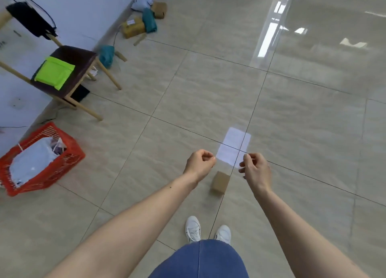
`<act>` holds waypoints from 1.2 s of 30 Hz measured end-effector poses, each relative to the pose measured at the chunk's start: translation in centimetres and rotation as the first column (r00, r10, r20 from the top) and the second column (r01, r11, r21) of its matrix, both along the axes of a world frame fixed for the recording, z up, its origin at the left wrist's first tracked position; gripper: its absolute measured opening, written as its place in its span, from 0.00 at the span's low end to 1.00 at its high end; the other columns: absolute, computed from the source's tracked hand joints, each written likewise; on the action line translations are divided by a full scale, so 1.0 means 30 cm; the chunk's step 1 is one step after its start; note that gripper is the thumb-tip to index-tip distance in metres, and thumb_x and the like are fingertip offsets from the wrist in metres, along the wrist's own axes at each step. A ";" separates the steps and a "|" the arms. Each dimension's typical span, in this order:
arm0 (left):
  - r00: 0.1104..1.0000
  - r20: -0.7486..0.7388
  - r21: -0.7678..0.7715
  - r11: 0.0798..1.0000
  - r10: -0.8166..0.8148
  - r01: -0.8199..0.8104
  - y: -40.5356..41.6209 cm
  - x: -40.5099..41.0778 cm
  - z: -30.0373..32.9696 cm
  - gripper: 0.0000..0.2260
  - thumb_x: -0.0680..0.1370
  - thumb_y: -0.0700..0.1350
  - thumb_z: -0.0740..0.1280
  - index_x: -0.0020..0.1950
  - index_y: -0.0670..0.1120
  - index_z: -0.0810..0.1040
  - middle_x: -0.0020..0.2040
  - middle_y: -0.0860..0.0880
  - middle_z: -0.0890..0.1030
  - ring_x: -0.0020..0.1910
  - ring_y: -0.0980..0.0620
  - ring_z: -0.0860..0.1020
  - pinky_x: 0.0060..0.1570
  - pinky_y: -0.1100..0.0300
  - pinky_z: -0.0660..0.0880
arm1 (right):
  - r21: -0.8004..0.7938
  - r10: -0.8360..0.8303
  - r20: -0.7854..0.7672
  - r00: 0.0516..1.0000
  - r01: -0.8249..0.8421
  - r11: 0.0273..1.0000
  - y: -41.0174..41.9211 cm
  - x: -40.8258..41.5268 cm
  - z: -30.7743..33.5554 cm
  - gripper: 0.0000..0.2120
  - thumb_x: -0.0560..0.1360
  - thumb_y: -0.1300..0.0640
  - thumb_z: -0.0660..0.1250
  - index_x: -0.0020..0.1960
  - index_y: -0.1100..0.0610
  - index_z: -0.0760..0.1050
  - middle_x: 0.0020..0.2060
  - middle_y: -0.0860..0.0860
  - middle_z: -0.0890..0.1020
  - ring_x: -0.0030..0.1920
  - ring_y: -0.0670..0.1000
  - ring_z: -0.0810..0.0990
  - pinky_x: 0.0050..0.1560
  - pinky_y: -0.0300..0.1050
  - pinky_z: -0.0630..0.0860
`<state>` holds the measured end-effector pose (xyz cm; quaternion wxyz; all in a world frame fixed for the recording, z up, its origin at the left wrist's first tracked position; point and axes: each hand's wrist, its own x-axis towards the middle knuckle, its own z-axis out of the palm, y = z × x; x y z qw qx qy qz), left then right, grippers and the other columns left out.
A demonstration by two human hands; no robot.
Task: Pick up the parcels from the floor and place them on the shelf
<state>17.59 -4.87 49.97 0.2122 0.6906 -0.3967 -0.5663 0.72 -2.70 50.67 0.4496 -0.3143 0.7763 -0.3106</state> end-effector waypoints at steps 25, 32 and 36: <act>0.971 0.184 0.165 0.979 -0.153 0.123 0.067 -0.140 -1.591 0.21 0.76 0.50 0.71 0.68 0.46 0.75 0.66 0.49 0.78 0.65 0.50 0.75 0.67 0.52 0.72 | 0.403 -0.012 0.024 1.000 0.001 0.915 0.175 -0.126 -1.631 0.29 0.76 0.43 0.67 0.70 0.59 0.67 0.65 0.57 0.77 0.65 0.58 0.75 0.64 0.51 0.72; 0.952 0.152 0.213 0.950 -0.265 0.231 0.008 -0.153 -2.002 0.33 0.76 0.52 0.71 0.78 0.46 0.64 0.77 0.48 0.68 0.75 0.49 0.66 0.70 0.54 0.66 | 0.437 0.051 0.111 0.993 -0.094 0.894 0.088 -0.123 -2.002 0.38 0.76 0.40 0.67 0.76 0.60 0.60 0.71 0.60 0.72 0.71 0.60 0.72 0.68 0.51 0.69; 0.956 0.140 0.207 0.952 -0.259 0.227 -0.042 -0.176 -2.138 0.36 0.75 0.53 0.73 0.78 0.44 0.63 0.76 0.45 0.68 0.74 0.48 0.68 0.71 0.55 0.67 | 0.438 0.056 0.129 0.990 -0.108 0.892 0.048 -0.134 -2.141 0.40 0.75 0.39 0.68 0.76 0.60 0.59 0.72 0.60 0.72 0.71 0.59 0.72 0.68 0.52 0.71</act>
